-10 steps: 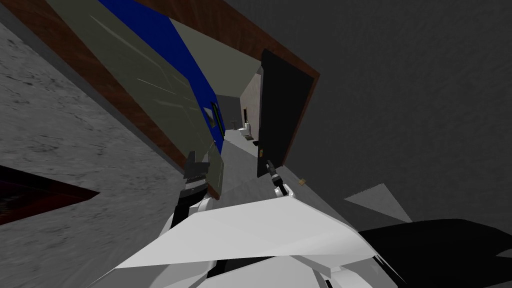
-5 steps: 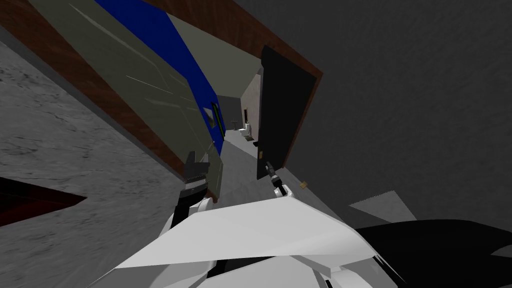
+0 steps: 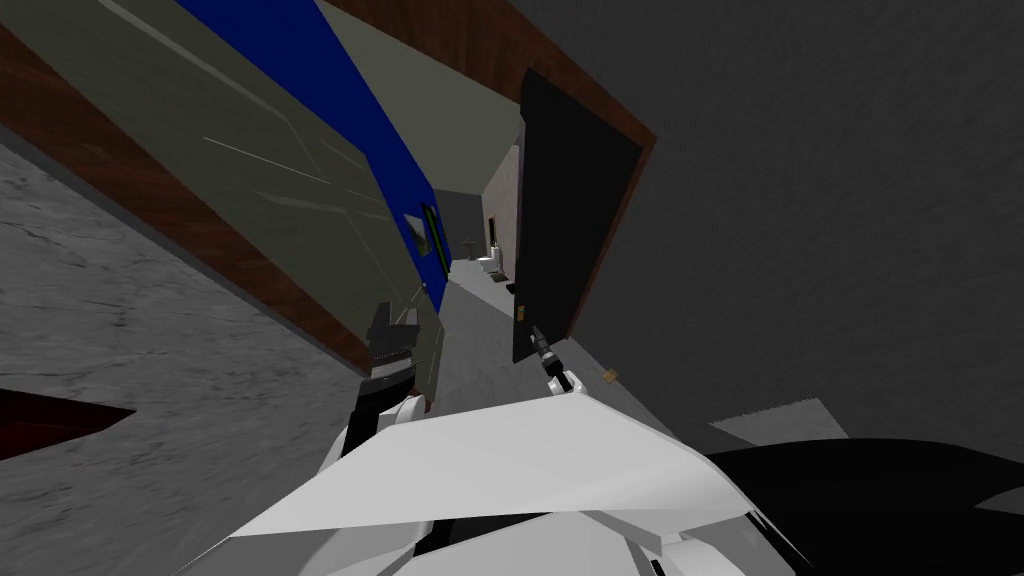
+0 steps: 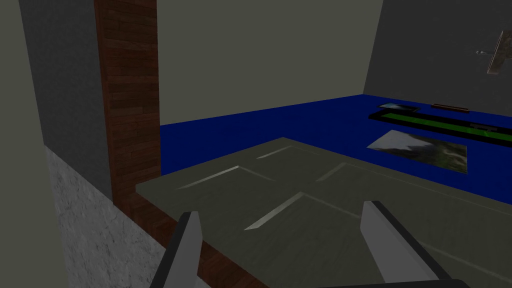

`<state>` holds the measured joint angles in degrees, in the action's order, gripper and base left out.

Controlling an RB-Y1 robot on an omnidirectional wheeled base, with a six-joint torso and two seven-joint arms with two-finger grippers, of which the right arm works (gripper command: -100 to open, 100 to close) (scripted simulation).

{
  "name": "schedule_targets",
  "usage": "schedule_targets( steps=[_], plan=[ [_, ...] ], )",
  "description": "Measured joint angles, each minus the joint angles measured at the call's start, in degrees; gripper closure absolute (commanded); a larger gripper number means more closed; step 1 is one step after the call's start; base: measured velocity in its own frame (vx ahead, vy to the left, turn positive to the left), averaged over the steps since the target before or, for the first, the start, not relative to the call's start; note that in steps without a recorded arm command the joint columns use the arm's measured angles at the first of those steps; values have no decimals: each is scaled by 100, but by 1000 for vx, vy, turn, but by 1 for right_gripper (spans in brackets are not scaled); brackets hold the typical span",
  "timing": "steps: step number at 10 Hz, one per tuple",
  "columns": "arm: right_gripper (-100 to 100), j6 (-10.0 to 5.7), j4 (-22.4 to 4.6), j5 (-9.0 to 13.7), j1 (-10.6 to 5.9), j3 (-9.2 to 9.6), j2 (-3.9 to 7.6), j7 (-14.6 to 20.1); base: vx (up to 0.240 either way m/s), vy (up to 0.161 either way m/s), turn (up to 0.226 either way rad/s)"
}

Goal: Push the door open

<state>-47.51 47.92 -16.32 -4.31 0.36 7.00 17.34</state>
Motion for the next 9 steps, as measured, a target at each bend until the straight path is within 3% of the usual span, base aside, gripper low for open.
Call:
schedule_targets(
  steps=[3,9],
  plan=[
    [-100,-143,-574,-43,-233,-28,2,42,116,-55,21],
    [-100,-246,-1296,-154,-497,-26,27,191,98,-51,14]
  ],
)
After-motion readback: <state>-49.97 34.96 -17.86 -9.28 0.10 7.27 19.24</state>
